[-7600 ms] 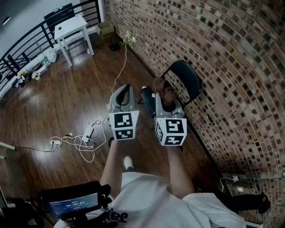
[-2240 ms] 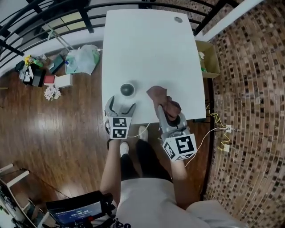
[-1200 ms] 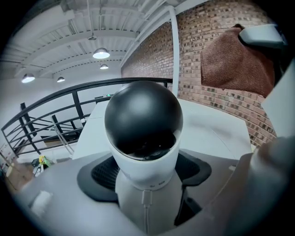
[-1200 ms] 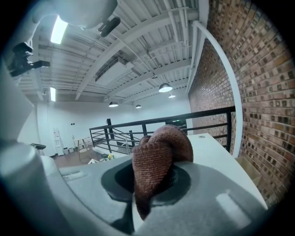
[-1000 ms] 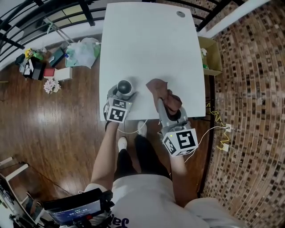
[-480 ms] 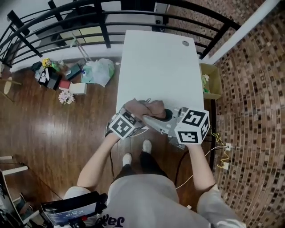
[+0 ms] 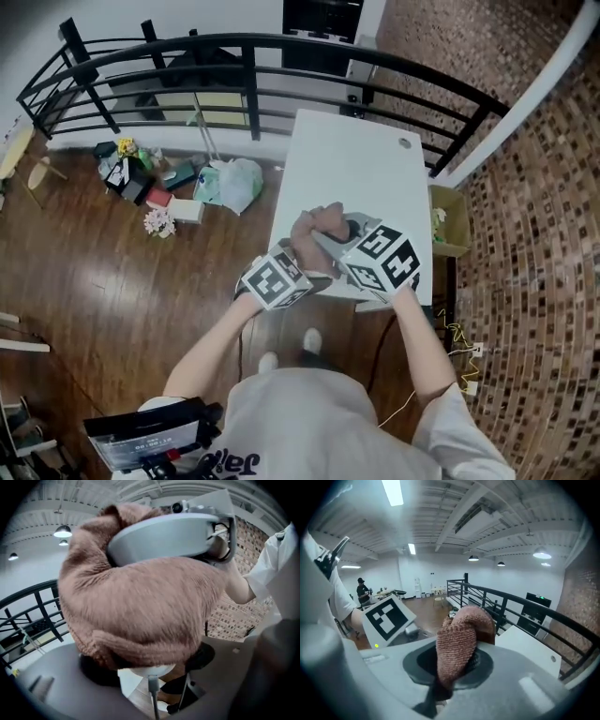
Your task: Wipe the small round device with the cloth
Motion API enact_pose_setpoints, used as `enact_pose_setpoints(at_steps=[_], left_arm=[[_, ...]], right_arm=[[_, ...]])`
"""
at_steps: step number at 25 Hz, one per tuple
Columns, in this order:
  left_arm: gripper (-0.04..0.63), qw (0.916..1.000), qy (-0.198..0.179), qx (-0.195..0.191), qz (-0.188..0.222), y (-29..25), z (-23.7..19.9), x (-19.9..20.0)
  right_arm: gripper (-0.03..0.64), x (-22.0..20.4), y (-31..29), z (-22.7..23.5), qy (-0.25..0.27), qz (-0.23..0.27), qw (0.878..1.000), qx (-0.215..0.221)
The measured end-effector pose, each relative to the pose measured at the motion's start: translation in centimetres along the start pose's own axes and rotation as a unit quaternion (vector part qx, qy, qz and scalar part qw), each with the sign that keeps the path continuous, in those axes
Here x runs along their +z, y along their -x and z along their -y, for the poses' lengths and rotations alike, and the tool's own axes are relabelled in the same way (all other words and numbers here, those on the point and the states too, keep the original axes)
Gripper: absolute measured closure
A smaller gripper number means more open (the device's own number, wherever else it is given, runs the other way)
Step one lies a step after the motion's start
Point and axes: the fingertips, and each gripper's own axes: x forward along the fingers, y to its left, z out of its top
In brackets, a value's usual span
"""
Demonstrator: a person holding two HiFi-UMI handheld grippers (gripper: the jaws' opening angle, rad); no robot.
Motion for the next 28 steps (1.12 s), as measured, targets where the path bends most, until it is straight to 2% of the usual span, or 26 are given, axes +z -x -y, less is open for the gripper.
enact_pose_setpoints(at_steps=[3,6,9,11,13,15,18,21,24,26,28], left_arm=[[0.204,0.9999,-0.008,0.003,0.013,1.4,0.1,0.1],[0.211,0.9992,-0.007,-0.012,0.036,2.8,0.9,0.6],[0.235,0.9965,0.015,-0.03,0.077,3.6,1.5,1.2],[0.267,0.9927,0.043,-0.014,0.111,2.4,0.3,0.8],[0.551,0.9848,0.088,0.02,0.148,-0.1,-2.7,-0.7],[0.552,0.9804,0.113,0.039,0.157,-4.0,-6.1,-3.3],[0.555,0.9801,0.138,0.012,0.143,-8.9,-8.5,-5.6],[0.557,0.9818,0.132,-0.009,0.137,-10.8,-8.7,-4.8],[0.558,0.9846,0.115,-0.026,0.129,-11.4,-7.8,-3.4],[0.557,0.9849,0.108,-0.04,0.129,-12.1,-7.4,-1.6],[0.558,0.9826,0.112,-0.053,0.139,-12.9,-6.5,-0.3]], right_arm=[[0.592,-0.5,0.2,2.3,-0.048,0.009,0.999,-0.004],[0.592,-2.3,-0.4,3.2,-0.087,-0.01,0.996,0.011],[0.592,-3.7,-1.5,2.0,-0.155,0.013,0.986,0.058],[0.592,-4.9,-2.9,2.2,-0.198,0.04,0.977,0.069],[0.592,-7.8,-4.3,3.8,-0.224,0.054,0.972,0.046],[0.592,-11.5,-5.1,6.1,-0.252,0.073,0.965,0.019],[0.591,-16.9,-6.1,7.7,-0.304,0.109,0.946,-0.008],[0.591,-19.7,-5.9,8.8,-0.359,0.174,0.916,-0.037],[0.589,-20.1,-3.6,10.4,-0.384,0.235,0.89,-0.065],[0.589,-19.2,-1.8,12.7,-0.372,0.258,0.887,-0.092],[0.589,-18.9,-0.6,14.4,-0.358,0.259,0.89,-0.111]])
